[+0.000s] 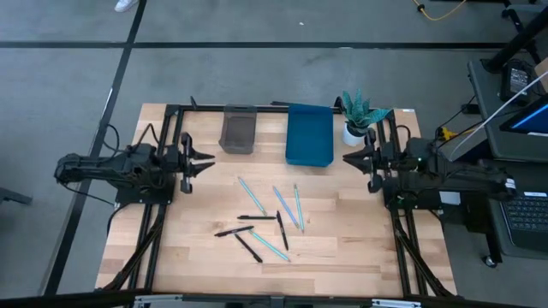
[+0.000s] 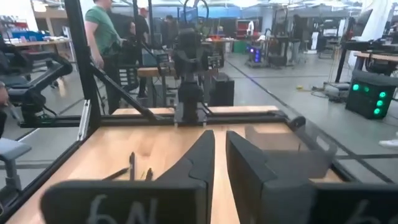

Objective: Sort pens & pencils
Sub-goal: Put the light blue pencil into the blue bin

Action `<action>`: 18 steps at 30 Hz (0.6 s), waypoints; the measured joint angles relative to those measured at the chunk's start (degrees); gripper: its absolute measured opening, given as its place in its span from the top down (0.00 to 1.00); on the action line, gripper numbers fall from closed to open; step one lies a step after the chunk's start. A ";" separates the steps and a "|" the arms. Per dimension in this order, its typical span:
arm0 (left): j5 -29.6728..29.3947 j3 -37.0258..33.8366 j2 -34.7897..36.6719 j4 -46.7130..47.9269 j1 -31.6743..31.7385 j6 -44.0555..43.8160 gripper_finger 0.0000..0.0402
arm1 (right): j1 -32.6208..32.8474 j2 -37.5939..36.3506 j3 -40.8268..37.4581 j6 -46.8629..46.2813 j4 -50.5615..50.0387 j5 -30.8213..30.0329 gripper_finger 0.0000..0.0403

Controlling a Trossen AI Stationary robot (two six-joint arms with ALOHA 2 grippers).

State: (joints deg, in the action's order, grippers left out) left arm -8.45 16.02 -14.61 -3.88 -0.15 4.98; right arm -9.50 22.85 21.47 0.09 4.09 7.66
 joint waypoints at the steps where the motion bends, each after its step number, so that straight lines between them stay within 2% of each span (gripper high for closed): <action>1: 0.00 1.51 -1.26 -0.20 0.20 0.31 0.80 | 0.00 1.26 1.51 0.39 -0.02 0.02 0.89; 9: 0.14 8.37 -8.50 2.21 0.67 2.33 0.80 | 0.00 8.16 11.75 1.67 -5.04 1.45 0.89; 15: 0.69 8.39 -11.46 2.32 0.67 2.45 0.80 | 0.00 11.82 13.12 1.28 -5.15 1.53 0.89; 18: 2.95 8.39 -13.79 1.53 0.67 -0.73 0.80 | 0.00 14.86 13.12 1.23 -4.66 1.55 0.89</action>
State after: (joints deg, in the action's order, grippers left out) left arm -5.50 24.40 -28.40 -2.35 0.51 4.25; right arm -9.50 37.71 34.59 1.31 -0.57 9.21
